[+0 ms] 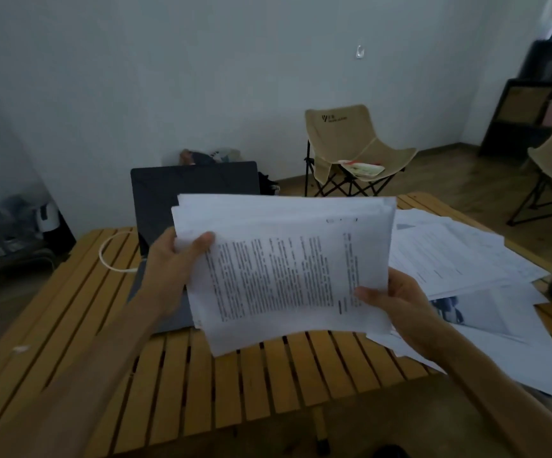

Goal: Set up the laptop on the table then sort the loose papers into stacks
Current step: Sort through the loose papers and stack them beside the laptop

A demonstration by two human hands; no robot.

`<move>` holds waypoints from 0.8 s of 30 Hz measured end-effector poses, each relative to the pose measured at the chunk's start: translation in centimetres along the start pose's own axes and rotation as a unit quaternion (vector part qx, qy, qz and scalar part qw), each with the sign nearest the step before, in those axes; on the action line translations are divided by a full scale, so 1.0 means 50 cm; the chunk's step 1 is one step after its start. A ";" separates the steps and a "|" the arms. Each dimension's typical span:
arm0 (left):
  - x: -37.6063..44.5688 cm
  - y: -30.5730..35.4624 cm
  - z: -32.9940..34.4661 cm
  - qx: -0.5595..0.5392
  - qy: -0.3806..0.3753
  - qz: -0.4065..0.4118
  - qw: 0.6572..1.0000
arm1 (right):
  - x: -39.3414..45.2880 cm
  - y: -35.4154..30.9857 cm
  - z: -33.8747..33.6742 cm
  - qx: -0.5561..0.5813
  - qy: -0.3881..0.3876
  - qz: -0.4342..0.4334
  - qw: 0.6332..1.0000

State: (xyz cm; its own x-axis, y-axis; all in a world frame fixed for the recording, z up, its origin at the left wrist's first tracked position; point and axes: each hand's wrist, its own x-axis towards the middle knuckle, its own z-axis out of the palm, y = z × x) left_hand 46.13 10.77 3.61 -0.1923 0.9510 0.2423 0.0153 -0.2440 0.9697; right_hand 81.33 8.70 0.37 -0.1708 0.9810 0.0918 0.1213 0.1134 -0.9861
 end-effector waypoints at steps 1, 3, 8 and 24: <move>-0.007 0.022 -0.001 0.015 -0.008 0.025 1.000 | -0.001 -0.003 -0.004 0.012 -0.001 -0.007 1.000; -0.024 0.035 -0.009 0.038 -0.019 0.029 0.999 | -0.002 0.004 -0.004 0.021 -0.017 0.003 1.000; -0.067 0.018 -0.014 0.068 0.019 -0.006 0.997 | -0.006 0.046 0.033 -0.001 -0.061 0.048 0.997; -0.055 0.043 0.035 0.111 0.161 0.000 0.981 | -0.007 0.051 0.039 -0.022 -0.043 0.018 0.999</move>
State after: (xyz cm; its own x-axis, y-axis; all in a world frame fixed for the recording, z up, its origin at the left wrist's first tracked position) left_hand 48.39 7.97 5.07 -0.4917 0.8328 0.2545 0.2215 -0.1630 0.9614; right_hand 79.80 8.34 -2.43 -0.2492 0.9675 0.0421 0.1709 0.0867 -0.9815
